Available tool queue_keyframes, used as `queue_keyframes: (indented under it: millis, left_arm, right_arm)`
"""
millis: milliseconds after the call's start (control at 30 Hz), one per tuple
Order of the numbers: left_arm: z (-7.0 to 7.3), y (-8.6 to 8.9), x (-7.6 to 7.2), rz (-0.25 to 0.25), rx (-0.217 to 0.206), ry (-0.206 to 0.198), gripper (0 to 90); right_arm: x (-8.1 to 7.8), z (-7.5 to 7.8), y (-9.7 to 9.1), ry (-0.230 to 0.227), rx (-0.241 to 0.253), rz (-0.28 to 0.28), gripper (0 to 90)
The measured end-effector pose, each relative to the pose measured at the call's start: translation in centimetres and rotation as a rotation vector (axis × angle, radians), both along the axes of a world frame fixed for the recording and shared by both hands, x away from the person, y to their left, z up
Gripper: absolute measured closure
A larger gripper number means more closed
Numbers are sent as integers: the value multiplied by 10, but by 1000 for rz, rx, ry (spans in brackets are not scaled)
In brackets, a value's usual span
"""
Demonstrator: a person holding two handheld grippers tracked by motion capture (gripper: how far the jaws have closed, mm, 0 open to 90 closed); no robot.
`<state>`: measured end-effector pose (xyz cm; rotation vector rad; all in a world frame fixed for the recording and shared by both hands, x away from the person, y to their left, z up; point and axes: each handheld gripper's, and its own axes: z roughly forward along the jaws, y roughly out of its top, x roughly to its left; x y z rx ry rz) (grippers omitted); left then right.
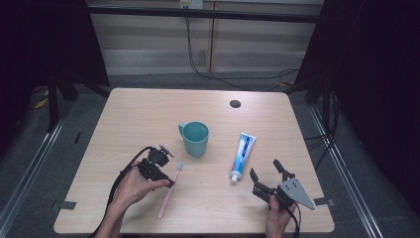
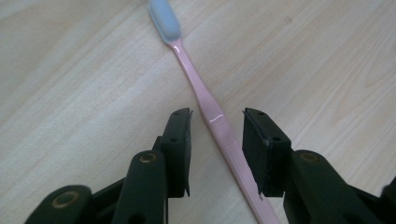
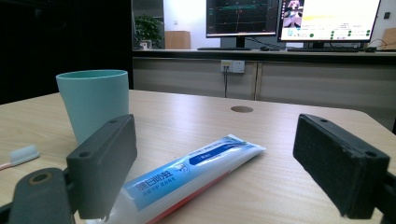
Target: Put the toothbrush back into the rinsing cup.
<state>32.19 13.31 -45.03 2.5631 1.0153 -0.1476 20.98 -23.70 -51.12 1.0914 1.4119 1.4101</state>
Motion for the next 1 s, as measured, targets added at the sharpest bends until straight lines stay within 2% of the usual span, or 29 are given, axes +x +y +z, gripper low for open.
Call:
queue_keyframes:
  millis: [100, 267, 433, 567, 633, 667, 733, 933, 1000]
  left_arm:
    - [2, -3, 0, 24, 16, 2, 676]
    - [-2, -9, 1, 14, 59, 33, 684]
    - [-7, -10, 1, 38, 42, 50, 685]
    - [-12, -14, 1, 22, 55, 69, 686]
    - [-12, -15, 1, 16, 63, 65, 677]
    - [-12, -16, 1, 3, 91, 45, 660]
    - [-11, -16, 1, 2, 104, 37, 661]
    - [-12, -19, -1, -30, 121, 39, 667]
    - [-14, -20, -1, -44, 141, 44, 666]
  right_arm:
    - [0, 0, 0, -2, 2, 2, 129]
    - [0, 0, 0, 0, 3, 1, 129]
    - [0, 0, 0, 0, 1, 1, 129]
    - [0, 0, 0, 2, 0, -2, 129]
    - [0, 0, 0, -1, 2, 1, 129]
    - [0, 0, 0, 0, 3, 0, 129]
    - [0, 0, 0, -1, 2, 0, 129]
    - [0, 0, 0, -2, 2, 0, 129]
    - [0, 0, 0, -3, 1, 0, 129]
